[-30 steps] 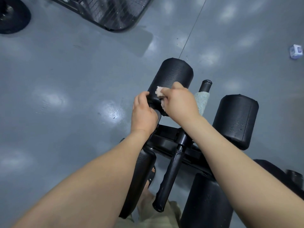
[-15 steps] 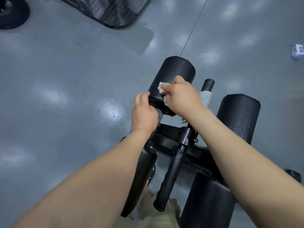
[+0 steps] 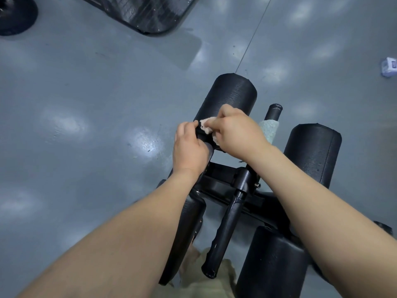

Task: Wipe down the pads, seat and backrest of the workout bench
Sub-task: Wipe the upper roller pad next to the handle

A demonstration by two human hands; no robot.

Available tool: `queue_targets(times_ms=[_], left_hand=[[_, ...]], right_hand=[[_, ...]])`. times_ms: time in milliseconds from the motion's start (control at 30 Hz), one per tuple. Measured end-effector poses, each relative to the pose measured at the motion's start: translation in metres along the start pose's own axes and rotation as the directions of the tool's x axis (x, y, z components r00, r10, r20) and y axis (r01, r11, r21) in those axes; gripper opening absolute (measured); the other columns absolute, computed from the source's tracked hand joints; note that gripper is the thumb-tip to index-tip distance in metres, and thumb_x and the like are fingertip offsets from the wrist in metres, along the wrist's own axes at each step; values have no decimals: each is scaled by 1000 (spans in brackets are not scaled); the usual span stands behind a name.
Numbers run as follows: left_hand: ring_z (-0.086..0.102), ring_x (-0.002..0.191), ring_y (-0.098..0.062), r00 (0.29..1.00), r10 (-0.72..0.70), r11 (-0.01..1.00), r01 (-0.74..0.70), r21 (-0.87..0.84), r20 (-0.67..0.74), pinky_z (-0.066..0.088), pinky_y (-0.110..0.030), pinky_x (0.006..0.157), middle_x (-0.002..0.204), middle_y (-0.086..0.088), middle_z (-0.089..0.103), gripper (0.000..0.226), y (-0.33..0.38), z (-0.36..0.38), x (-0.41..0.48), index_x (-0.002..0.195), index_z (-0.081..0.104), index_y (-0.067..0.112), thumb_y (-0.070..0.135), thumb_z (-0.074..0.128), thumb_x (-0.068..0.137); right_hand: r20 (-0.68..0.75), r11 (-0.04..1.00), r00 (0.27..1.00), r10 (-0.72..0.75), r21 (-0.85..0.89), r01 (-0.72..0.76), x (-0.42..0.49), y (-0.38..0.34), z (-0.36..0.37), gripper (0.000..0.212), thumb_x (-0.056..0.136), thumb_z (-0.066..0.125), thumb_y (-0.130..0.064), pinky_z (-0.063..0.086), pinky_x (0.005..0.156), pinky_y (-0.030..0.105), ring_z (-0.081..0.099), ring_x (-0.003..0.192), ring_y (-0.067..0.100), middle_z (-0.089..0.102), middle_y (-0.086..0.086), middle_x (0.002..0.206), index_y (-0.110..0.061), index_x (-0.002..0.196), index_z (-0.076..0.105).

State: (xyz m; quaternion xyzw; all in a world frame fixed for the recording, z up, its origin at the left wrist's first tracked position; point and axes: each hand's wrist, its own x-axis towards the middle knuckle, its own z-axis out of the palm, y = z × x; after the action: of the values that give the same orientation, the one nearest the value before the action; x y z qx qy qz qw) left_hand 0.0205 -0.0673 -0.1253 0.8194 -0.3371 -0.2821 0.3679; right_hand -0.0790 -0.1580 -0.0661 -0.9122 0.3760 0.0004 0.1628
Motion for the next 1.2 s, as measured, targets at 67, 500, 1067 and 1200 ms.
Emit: queue_targets(times_ms=[67,500,1067,1200], left_hand=[[47,123,-21,1000,9,1000,-9,8,-3,32,-18,90,132,-1,49,52,1,0,-1,130,56,12,-3,41,83],[45,125,-17,998,59,997,-59,40,-12,31,-15,95,130,3,49,52,1,-2,-2,129,58,14,-6,40,84],[44,116,-18,984,172,980,-167,108,-40,40,-23,94,121,2,52,47,1,0,-2,120,63,9,-8,44,80],[45,115,-20,983,177,978,-171,117,-39,44,-27,92,121,0,53,47,2,0,-2,120,63,9,-7,44,80]], right_hand=[[-5,1000,1000,22,7,-22,3,6,-4,40,91,54,-17,49,68,35,50,96,26,50,0,100,-39,121,70],[-78,977,976,205,-35,-208,50,42,-16,39,89,52,-6,53,78,41,54,102,38,54,8,108,-30,110,74],[-85,922,918,388,24,-387,91,76,-33,35,88,52,-5,36,75,27,57,97,38,58,18,108,-18,113,73],[-96,942,943,320,-75,-327,86,74,-32,30,88,54,-9,36,74,29,56,97,40,52,15,102,-15,111,72]])
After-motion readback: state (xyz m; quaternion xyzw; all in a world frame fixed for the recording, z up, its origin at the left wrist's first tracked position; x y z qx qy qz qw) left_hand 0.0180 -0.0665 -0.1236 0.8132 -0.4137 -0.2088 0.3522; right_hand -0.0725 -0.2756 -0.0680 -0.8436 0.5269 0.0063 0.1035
